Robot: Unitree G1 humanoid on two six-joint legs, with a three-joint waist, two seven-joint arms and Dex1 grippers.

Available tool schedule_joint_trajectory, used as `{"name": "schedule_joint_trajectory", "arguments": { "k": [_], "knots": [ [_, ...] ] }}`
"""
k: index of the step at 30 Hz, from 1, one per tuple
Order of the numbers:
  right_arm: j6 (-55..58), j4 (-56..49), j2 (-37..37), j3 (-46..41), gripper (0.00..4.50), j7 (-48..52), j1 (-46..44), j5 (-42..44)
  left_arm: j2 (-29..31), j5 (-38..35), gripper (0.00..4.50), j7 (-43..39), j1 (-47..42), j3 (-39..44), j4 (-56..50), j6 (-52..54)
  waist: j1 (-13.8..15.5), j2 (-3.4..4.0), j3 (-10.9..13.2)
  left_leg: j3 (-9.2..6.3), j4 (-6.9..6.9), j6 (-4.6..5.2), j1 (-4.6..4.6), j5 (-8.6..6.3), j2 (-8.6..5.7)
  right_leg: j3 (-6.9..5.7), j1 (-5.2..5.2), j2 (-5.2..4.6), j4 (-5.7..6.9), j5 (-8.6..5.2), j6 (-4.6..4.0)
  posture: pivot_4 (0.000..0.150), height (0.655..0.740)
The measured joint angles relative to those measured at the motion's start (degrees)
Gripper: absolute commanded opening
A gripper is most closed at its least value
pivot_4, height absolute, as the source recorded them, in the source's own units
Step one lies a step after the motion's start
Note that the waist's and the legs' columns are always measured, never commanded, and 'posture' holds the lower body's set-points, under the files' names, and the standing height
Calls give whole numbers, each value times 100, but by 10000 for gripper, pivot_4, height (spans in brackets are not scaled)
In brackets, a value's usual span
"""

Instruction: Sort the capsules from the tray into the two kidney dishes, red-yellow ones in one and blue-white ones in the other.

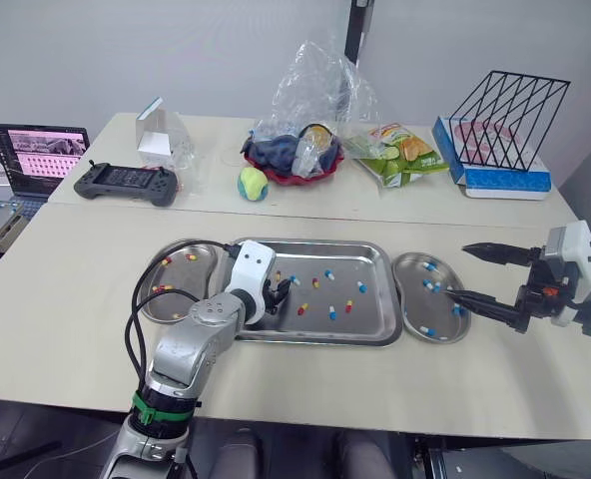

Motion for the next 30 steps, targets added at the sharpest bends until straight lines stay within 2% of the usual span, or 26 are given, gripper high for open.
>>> {"name": "schedule_joint_trajectory", "arguments": {
  "k": [23, 24, 30],
  "knots": [
    [18, 81, -213, -4, 45000, -13, -17, -118, -317, 430, 26139, -144, -177, 20, 693, -440, 25, 5, -3, 0, 1, 0, 7, 0, -2, 0, 9, -1, 0, 0, 1, 1500, 7174],
    [18, 80, -213, -5, 45000, -21, -17, -118, -333, 442, 21163, -143, -176, 31, 701, -449, 27, 5, -3, 0, 1, 0, 7, 0, -2, 0, 9, -1, 0, 0, 1, 1500, 7174],
    [18, 81, -213, -15, 45000, -49, -16, -118, -356, 494, 1766, -144, -166, 122, 727, -452, 31, 5, -3, 0, 1, 0, 7, 0, -2, 0, 9, -1, 0, 0, 1, 1500, 7174]
  ]
}}
